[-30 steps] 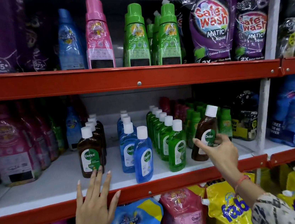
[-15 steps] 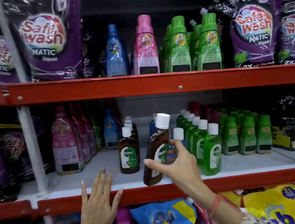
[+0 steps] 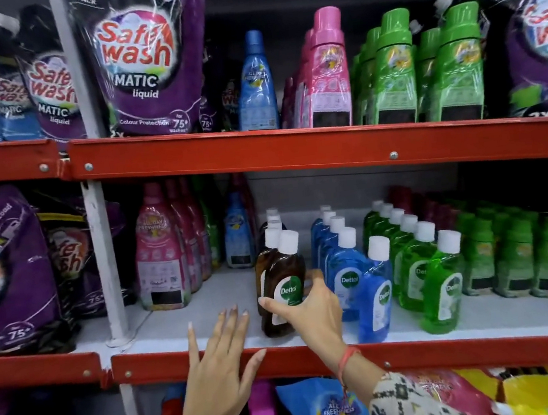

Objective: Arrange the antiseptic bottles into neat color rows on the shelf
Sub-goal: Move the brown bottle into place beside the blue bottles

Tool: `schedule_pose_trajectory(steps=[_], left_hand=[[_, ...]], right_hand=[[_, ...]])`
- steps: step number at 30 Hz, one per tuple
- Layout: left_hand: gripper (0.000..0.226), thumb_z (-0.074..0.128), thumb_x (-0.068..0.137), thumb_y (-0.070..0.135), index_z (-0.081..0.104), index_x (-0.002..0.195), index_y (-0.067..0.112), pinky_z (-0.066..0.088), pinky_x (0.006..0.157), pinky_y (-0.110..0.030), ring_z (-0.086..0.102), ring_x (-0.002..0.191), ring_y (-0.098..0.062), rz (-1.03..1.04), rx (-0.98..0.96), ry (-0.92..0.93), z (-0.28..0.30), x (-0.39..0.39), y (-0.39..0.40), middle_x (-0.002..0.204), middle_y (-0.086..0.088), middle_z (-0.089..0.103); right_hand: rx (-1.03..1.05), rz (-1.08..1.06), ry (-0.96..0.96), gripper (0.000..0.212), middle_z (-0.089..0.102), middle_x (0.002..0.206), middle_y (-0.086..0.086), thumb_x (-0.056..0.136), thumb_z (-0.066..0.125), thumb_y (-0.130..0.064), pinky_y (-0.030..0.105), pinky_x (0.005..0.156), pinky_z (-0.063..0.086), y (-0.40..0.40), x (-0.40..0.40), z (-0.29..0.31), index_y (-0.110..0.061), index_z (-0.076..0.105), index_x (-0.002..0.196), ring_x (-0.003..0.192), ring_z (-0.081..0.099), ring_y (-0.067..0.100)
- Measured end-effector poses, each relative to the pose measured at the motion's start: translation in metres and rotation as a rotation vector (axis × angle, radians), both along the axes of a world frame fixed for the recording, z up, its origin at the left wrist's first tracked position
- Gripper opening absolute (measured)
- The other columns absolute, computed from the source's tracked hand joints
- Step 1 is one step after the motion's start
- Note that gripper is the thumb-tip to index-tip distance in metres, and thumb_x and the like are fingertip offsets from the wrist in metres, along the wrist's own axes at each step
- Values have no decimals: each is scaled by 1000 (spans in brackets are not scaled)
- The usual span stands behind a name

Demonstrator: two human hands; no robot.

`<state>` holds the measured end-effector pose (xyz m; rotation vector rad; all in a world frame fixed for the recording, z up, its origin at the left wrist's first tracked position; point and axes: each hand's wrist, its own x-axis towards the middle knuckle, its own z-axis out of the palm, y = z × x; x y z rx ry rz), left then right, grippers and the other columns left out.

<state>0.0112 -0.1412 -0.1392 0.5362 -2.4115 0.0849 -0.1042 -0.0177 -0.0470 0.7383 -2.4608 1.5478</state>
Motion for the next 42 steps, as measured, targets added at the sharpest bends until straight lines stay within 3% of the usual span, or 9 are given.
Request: schedule_pose_trajectory(steps=[12,15,18,21,25,29,37,40,42], left_hand=[[73,8,91,71,9,152,32,-11,117,-50,14,148,-8,-20,136,-77,9,5,6,160,10,13],[89,-13,73,82,-4,150,38,-23,117,-42,8,143,6,-80,406,-22,23,7,21,158,17,9],[106,-13,62,90,8,151,36,-17,119,-37,18,140,6,-192,717,67,43,1,41,154,14,31],[96,-9,70,84,17,149,37,-10,122,-38,15,145,-3,-240,909,71,55,-9,52,153,12,33],[68,5,63,96,51,106,71,16,123,-45,37,138,-12,-357,1141,149,60,-17,39,141,16,50],[61,16,50,101,59,78,69,26,115,-32,49,113,1,-434,1182,202,69,-13,41,98,40,55],[68,14,65,92,41,113,52,25,109,-22,49,98,18,-472,1214,187,81,-3,54,118,22,51],[98,10,62,94,35,140,40,20,118,-32,45,129,-5,-340,1161,216,73,-6,52,143,10,46],[95,6,75,85,33,146,29,20,119,-38,36,140,-16,-228,1032,336,68,-6,56,151,1,40]], right_hand=[[79,59,27,92,63,118,12,65,70,-71,38,89,48,-1,0,-17,-10,44,129,113,59,30],[36,167,-109,80,65,125,12,82,56,-66,33,92,47,8,-9,-16,-10,43,139,118,60,27],[61,169,-112,73,67,123,16,93,42,-59,29,87,43,15,-13,-16,-7,42,145,120,59,28],[22,149,-84,62,71,119,15,95,41,-55,31,92,48,17,-9,-20,-8,56,134,116,62,28],[-28,165,-73,49,77,99,9,94,44,-53,38,90,53,20,-7,-23,-16,72,111,100,68,25],[-40,193,-92,46,76,107,7,96,46,-48,27,85,50,27,-7,-19,-14,71,115,102,68,19],[-26,259,-76,40,76,101,6,98,48,-40,17,73,44,36,-2,-13,-11,66,117,86,59,8],[-66,274,-93,34,69,90,-4,98,49,-39,2,61,41,44,1,-12,-15,67,115,85,61,7],[-93,284,-93,29,69,90,-9,98,50,-39,3,66,42,54,0,-15,-19,67,111,90,64,8]])
